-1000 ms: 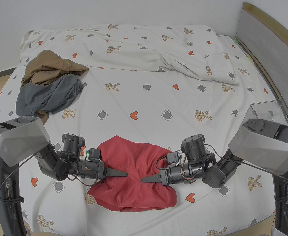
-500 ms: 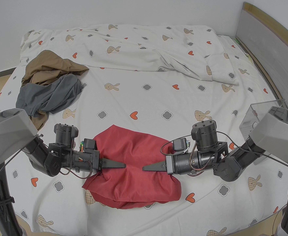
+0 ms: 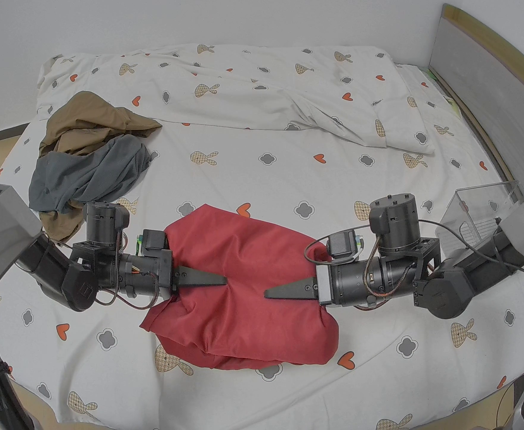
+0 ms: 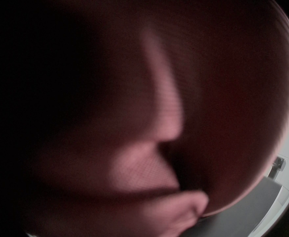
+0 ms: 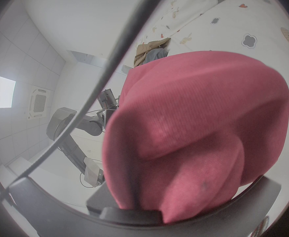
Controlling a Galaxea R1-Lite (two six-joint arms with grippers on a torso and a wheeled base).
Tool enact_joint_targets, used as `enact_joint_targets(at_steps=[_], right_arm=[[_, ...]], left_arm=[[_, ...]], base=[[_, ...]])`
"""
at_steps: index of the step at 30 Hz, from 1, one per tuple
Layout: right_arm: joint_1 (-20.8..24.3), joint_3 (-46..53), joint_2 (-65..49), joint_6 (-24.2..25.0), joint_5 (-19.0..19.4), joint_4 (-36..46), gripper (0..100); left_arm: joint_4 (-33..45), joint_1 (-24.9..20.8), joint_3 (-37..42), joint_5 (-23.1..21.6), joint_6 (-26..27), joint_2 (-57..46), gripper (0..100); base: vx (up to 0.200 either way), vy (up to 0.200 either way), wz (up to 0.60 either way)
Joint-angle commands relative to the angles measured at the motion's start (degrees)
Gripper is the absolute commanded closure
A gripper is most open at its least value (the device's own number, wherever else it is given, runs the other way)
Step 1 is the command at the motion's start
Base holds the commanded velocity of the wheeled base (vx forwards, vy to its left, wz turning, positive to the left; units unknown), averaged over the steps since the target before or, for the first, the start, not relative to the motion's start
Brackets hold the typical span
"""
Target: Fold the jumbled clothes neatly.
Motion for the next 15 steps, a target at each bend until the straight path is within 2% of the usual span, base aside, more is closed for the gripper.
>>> enact_joint_targets(at_steps=[1,6,12,15], right_arm=[[0.54,-1.33,-4.51,-0.01,0.07,2.48,100],[0.63,-2.48,-5.13,-0.01,-0.02,4.32,100],[1.6,-2.92,-6.97,-0.01,-0.02,4.68,100],[1.6,-4.85,-7.5,-0.01,-0.02,8.1,100]], left_arm=[[-0.09,0.01,-0.28,0.05,-1.74,-3.89,100],[0.7,-0.17,-0.72,0.05,-3.94,-6.0,100],[5.27,-1.58,-1.42,0.05,-4.55,-9.95,100],[10.81,-1.66,-3.71,0.05,-4.55,-11.8,100]], base=[[0.0,0.0,0.0],[0.0,0.0,0.0],[0.0,0.0,0.0],[0.0,0.0,0.0]])
